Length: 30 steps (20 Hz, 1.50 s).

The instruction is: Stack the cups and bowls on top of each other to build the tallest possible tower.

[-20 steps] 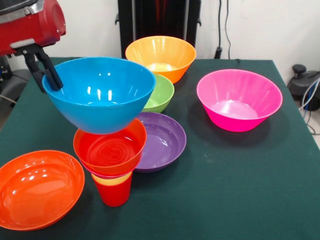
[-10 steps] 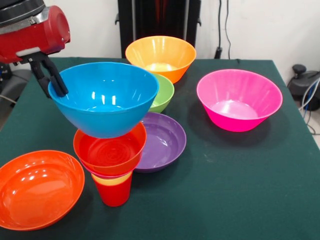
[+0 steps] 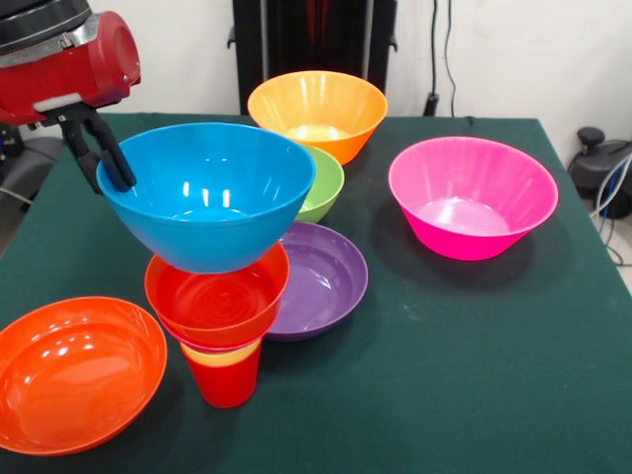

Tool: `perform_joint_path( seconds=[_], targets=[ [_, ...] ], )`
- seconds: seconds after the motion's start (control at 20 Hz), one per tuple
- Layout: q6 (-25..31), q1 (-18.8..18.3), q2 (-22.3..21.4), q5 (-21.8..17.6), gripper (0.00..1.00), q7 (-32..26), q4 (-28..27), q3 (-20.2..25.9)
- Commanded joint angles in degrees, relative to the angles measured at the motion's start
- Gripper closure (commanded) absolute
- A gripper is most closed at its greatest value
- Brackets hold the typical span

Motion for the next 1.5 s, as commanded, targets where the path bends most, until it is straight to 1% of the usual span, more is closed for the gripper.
perform_joint_path(
  seconds=[0.05, 0.3, 1.2, 1.5],
  targets=[
    [0.6, 2.1, 2.9, -3.7, 1.00, -15.3, 0.9, -0.7],
    [0.8, 2.4, 3.7, -3.9, 1.00, -15.9, -0.4, -0.6],
    [-2.0, 1.1, 3.9, -4.6, 1.00, -16.3, 1.6, 0.2],
    [-2.6, 1.1, 5.0, -5.3, 1.00, -16.7, 1.0, 0.1]
  ],
)
